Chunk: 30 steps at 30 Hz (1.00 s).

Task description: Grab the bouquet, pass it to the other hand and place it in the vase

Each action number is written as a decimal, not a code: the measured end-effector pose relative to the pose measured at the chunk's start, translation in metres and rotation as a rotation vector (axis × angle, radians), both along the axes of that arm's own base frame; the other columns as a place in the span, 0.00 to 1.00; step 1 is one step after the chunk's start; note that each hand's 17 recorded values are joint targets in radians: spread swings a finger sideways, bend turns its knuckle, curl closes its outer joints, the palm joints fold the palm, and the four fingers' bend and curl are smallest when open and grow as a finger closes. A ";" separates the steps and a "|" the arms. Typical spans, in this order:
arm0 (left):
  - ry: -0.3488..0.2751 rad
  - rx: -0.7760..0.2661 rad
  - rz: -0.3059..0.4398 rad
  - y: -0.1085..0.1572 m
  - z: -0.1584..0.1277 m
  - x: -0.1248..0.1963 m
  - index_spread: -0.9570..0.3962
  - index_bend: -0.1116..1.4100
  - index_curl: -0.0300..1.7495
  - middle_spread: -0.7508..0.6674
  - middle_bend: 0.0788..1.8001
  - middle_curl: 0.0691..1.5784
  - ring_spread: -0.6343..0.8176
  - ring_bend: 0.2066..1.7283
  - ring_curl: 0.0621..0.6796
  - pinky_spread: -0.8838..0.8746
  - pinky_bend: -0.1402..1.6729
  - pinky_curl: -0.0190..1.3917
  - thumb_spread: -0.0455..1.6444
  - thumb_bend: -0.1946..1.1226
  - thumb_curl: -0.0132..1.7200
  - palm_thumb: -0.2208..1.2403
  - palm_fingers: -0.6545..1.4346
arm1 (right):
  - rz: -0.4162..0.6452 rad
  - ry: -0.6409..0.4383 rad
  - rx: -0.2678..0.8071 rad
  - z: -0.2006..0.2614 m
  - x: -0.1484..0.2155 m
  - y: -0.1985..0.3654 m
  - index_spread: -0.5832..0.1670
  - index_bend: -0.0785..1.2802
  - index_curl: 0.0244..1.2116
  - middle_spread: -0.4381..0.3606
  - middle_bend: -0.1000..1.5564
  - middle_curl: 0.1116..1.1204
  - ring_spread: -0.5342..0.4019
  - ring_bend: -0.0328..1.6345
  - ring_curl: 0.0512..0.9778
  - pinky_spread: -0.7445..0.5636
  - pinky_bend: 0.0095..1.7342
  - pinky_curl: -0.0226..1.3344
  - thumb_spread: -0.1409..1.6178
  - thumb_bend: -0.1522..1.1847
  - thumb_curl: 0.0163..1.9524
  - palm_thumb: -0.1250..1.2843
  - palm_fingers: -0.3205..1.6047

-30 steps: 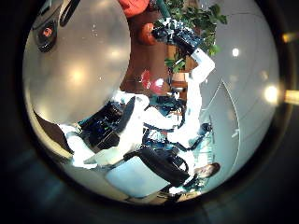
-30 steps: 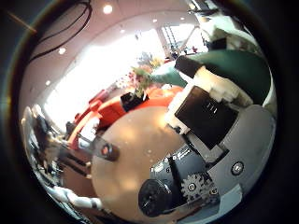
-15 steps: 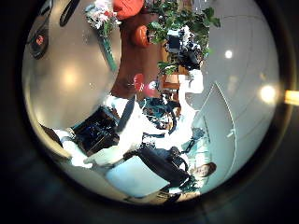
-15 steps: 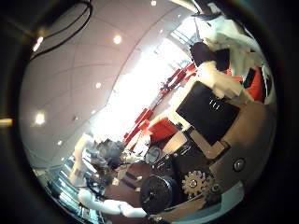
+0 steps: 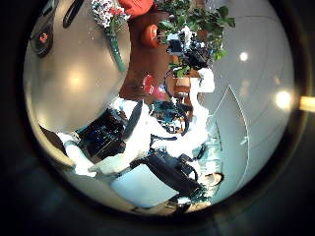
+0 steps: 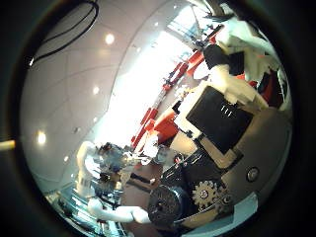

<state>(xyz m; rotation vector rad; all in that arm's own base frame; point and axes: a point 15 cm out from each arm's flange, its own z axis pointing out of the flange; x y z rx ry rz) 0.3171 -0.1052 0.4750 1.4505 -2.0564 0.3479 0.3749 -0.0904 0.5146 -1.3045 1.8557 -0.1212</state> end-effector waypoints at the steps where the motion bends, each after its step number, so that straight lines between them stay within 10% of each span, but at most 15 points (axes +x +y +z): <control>1: 0.003 0.001 -0.008 -0.002 -0.001 0.000 0.78 0.19 0.23 0.78 0.07 0.20 0.80 0.19 0.20 0.78 0.18 0.20 0.70 0.13 0.19 0.38 0.41 | -0.002 0.021 -0.005 -0.006 0.001 -0.002 0.48 0.93 0.73 0.38 0.89 0.70 0.38 0.93 0.67 0.43 0.69 0.75 0.56 0.11 0.63 0.84 0.75; 14: -0.005 0.013 -0.025 -0.018 0.005 -0.007 0.79 0.19 0.23 0.78 0.07 0.19 0.80 0.19 0.20 0.78 0.18 0.20 0.70 0.13 0.19 0.38 0.41 | 0.013 0.186 -0.006 -0.043 0.002 0.013 0.47 0.89 0.71 0.37 0.85 0.68 0.37 0.89 0.64 0.40 0.65 0.73 0.57 0.06 0.58 0.67 0.75; 30: -0.036 0.042 -0.021 -0.020 -0.002 -0.014 0.79 0.19 0.23 0.78 0.07 0.19 0.80 0.19 0.20 0.79 0.18 0.20 0.71 0.13 0.18 0.37 0.41 | 0.009 0.677 -0.092 -0.149 -0.033 -0.006 0.32 0.33 0.50 0.35 0.62 0.48 0.31 0.73 0.46 0.21 0.56 0.53 0.65 0.08 0.36 0.49 0.58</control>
